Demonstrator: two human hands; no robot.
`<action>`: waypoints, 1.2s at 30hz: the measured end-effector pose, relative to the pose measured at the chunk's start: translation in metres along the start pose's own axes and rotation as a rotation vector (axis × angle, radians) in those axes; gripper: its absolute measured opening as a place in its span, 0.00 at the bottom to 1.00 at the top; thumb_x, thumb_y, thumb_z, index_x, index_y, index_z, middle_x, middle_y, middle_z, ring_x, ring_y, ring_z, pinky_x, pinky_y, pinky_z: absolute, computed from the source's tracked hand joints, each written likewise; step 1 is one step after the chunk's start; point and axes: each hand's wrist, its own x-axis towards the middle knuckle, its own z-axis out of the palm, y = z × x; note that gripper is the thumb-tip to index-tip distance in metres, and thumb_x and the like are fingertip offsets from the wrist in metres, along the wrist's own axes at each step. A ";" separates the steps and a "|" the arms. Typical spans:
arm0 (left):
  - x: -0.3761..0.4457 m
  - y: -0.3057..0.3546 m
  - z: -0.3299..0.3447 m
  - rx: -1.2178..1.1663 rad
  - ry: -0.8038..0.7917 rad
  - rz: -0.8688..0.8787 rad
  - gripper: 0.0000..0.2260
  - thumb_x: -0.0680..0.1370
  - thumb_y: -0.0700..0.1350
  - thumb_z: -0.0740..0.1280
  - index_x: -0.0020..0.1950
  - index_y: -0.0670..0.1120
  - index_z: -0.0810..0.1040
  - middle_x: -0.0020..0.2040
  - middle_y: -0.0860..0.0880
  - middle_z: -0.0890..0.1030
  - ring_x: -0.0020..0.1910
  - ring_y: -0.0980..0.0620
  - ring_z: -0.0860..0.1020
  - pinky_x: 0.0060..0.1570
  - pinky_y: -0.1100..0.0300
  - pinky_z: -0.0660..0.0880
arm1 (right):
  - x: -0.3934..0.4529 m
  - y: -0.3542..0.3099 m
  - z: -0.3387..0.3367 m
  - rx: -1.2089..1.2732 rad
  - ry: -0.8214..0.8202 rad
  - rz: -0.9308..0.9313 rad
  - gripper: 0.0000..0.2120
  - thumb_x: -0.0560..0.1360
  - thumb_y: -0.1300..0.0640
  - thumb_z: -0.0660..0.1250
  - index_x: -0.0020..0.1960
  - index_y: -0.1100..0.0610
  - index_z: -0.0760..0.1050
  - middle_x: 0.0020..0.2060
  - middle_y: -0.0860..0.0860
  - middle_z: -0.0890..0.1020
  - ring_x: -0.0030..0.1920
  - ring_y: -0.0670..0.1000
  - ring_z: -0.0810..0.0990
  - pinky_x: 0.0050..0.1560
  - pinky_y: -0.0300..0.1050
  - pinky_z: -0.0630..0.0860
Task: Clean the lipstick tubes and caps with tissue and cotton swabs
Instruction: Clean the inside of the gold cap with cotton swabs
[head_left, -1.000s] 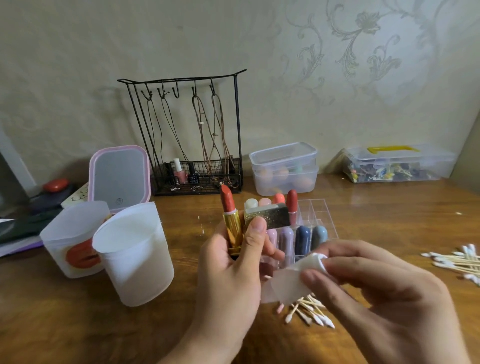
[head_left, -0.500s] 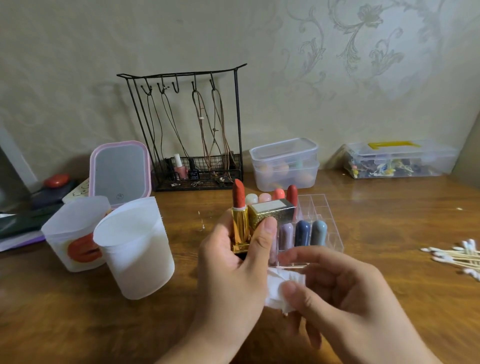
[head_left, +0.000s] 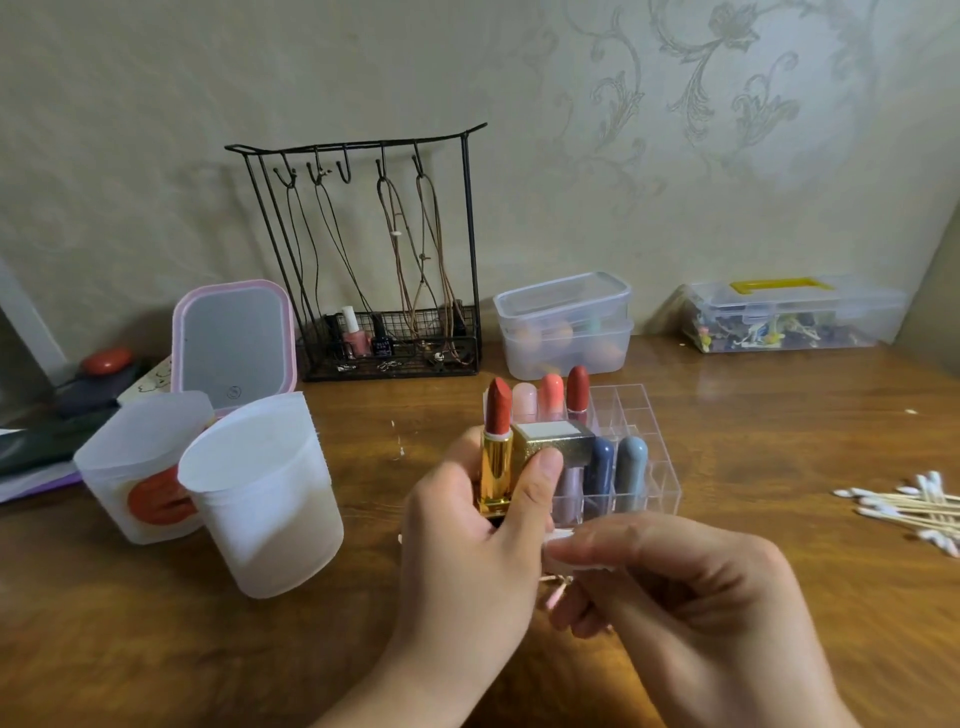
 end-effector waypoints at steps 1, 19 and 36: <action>0.000 0.000 0.000 0.020 0.009 0.012 0.13 0.73 0.57 0.65 0.37 0.48 0.78 0.31 0.52 0.80 0.30 0.57 0.79 0.30 0.71 0.71 | -0.001 -0.001 0.001 0.015 0.004 -0.024 0.19 0.68 0.76 0.71 0.38 0.52 0.86 0.34 0.51 0.85 0.27 0.50 0.83 0.29 0.39 0.79; -0.013 0.004 0.020 -0.545 0.079 -0.286 0.09 0.72 0.53 0.71 0.42 0.48 0.83 0.34 0.45 0.84 0.30 0.49 0.81 0.26 0.59 0.76 | 0.003 -0.004 0.020 0.383 0.380 -0.021 0.10 0.72 0.48 0.73 0.41 0.55 0.82 0.35 0.55 0.84 0.33 0.52 0.82 0.35 0.39 0.76; -0.009 -0.003 0.001 -0.362 -0.291 -0.124 0.16 0.76 0.54 0.66 0.44 0.41 0.78 0.25 0.42 0.75 0.23 0.51 0.73 0.24 0.69 0.67 | 0.020 0.003 -0.041 -0.196 -0.065 -0.016 0.01 0.78 0.47 0.61 0.49 0.43 0.71 0.30 0.48 0.79 0.26 0.49 0.73 0.27 0.45 0.69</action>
